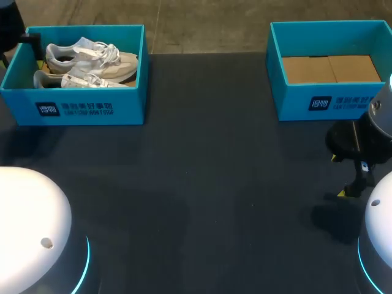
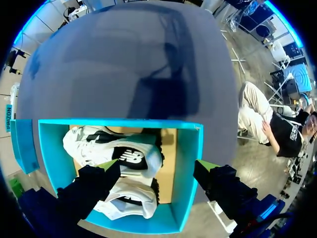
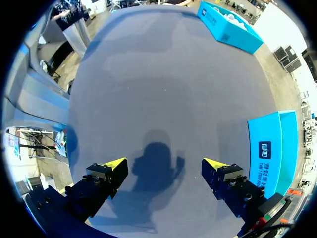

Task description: Take the shoe out of the shoebox, open the shoe tongue, remove and reinsert the insole, then place the shoe into the shoebox

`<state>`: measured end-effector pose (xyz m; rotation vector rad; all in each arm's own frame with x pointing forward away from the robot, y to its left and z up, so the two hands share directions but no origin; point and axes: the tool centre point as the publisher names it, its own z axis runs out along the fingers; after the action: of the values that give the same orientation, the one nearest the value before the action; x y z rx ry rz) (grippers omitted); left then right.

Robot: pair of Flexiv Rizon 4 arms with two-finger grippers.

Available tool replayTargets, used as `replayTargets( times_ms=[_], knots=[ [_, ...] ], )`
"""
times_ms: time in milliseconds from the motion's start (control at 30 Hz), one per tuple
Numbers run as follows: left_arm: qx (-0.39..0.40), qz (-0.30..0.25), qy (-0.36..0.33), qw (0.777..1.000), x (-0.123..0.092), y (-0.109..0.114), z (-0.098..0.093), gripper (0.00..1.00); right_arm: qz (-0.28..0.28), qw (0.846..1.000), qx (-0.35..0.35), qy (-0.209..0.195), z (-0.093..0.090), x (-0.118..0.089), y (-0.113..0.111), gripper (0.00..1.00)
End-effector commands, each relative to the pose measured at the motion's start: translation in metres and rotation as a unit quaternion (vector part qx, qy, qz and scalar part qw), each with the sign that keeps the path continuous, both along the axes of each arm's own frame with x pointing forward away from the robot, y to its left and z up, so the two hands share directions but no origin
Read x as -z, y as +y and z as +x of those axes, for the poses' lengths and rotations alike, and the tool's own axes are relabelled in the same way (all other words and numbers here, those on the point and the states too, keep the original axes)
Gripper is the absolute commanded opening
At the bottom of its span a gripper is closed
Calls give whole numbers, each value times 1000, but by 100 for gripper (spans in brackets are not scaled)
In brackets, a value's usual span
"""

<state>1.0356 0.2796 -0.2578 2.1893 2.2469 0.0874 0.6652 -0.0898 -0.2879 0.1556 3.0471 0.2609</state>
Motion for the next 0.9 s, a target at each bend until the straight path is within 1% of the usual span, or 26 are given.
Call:
replayTargets(
  times_ms=[33, 200, 333, 900],
  knots=[
    [15, -26, 15, 999, 9, 4, 6, 100, 0, 1000, 0, -2, -2, 0, -1, 100],
    [23, -25, 26, 999, 19, 8, 18, 100, 0, 1000, 0, -2, -2, 0, -1, 100],
    [30, -22, 28, 999, 24, 11, 23, 100, 0, 1000, 0, -2, -2, 0, -1, 100],
    [58, -21, 30, 998, 55, 8, 26, 100, 0, 1000, 0, -2, -2, 0, -1, 100]
  ],
)
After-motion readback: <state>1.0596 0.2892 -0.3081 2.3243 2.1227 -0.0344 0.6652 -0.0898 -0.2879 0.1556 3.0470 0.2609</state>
